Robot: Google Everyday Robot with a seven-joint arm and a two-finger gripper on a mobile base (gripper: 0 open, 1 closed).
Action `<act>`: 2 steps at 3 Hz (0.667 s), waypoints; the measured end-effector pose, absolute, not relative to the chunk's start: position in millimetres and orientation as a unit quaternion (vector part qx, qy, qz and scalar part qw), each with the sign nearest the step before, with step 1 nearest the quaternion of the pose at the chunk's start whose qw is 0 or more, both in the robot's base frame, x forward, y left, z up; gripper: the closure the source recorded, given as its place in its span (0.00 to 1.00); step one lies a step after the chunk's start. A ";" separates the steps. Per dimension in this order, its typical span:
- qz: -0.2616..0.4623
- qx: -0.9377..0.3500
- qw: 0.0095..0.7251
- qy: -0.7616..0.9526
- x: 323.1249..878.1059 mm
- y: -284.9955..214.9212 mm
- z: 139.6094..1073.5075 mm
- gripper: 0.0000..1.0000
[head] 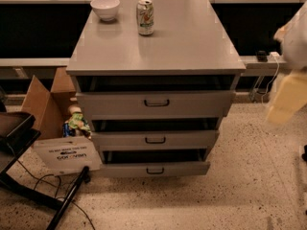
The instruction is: Open bottom drawer
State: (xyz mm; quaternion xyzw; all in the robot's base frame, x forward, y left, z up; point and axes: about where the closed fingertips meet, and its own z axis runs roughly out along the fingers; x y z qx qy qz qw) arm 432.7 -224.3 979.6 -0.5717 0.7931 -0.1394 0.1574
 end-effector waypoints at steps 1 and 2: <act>-0.138 -0.558 0.120 0.810 442.3 -245.2 890.8 0.00; -0.133 -0.564 0.087 0.810 453.8 -255.3 803.9 0.00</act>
Offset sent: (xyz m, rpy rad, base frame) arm 0.0380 -0.0429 -0.2836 -0.0968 0.1951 -0.0444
